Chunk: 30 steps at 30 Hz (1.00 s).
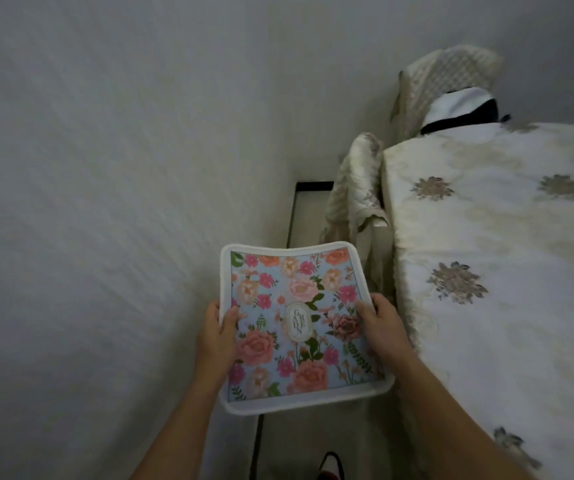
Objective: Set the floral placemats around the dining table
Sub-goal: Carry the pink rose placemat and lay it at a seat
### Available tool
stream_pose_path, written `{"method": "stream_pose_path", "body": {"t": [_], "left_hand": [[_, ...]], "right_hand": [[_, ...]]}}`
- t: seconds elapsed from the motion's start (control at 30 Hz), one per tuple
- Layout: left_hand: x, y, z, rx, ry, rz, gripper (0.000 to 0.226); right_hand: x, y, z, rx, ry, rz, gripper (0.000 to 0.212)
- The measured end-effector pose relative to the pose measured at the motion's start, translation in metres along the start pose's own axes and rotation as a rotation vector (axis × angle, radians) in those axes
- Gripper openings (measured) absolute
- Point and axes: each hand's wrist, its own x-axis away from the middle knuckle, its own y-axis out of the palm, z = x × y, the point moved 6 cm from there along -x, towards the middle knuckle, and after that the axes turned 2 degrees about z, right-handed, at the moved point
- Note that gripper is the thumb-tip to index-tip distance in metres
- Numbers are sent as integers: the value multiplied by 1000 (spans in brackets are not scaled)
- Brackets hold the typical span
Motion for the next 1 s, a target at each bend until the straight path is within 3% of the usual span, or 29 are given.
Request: {"method": "stream_pose_path", "body": {"t": [0.3,0.6,1.0], "left_hand": [[-56,148,75,-34,159,-380,9],[-60,322,135,-57,316,-861,10],[-7,469,163,-157,430,-1487,7]], "right_hand": [[-28,-111,13,-65,96,375,14],[8,-210,52,-168,244,841,18],[80,-215,84,-301,513,1367,16]]}}
